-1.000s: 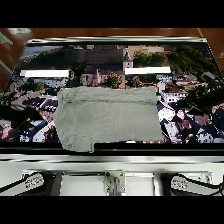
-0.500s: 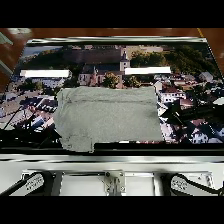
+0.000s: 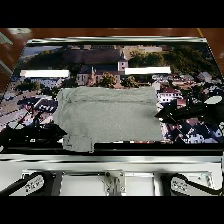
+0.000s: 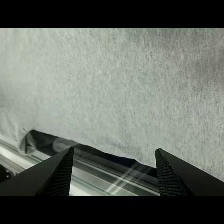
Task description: Fold the shirts.
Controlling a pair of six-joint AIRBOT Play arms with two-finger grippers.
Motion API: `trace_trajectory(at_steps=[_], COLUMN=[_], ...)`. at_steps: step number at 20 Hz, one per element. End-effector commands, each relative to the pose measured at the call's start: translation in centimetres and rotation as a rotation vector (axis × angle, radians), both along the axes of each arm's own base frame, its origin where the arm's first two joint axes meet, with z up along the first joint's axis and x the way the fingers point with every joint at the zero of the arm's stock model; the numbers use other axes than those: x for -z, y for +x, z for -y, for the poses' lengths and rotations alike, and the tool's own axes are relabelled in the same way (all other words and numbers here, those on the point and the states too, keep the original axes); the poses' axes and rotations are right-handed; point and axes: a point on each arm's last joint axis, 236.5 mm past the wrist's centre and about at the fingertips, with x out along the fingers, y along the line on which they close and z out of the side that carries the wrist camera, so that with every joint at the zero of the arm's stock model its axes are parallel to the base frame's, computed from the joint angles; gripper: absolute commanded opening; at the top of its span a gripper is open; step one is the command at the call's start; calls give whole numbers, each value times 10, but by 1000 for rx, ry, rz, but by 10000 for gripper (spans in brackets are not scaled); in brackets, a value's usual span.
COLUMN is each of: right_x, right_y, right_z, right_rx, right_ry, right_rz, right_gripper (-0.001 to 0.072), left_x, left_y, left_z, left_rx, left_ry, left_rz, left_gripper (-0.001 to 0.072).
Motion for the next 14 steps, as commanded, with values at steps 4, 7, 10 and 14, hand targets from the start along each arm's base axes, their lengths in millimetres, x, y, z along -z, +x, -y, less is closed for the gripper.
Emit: trace_trajectory(at_steps=[4, 7, 10, 14], right_x=[12, 28, 37, 62], right_y=[-9, -42, -58, -69], right_z=[13, 52, 85, 73], right_rx=[-28, -75, 93, 162], right_ry=[-78, -203, -193, -155], right_rz=[-28, -138, -230, -262], right_gripper=[645, 686, 685, 685], left_x=[-7, -14, -16, -16], left_y=[-14, -28, -26, -26], left_z=[18, 25, 24, 24], left_rx=[95, 155, 152, 150], left_ry=[-63, -105, -100, -101], left_rz=[-11, -30, -20, -19], left_gripper=[28, 28, 28, 29])
